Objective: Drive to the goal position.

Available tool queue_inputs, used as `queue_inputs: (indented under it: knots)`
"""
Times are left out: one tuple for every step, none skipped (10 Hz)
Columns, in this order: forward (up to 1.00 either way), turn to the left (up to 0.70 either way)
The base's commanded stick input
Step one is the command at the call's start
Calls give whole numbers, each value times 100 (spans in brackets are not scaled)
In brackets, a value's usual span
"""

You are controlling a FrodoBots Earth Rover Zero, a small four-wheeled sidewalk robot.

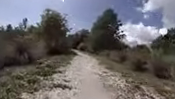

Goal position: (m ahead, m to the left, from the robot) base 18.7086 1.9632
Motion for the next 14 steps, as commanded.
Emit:
queue_inputs:
  knots:
    - [70,0]
    - [70,0]
    - [70,0]
    - [70,0]
    - [70,0]
    - [70,0]
    - [70,0]
    - [70,0]
    - [70,0]
    - [70,0]
    - [70,0]
    - [70,0]
    - [70,0]
    - [70,0]
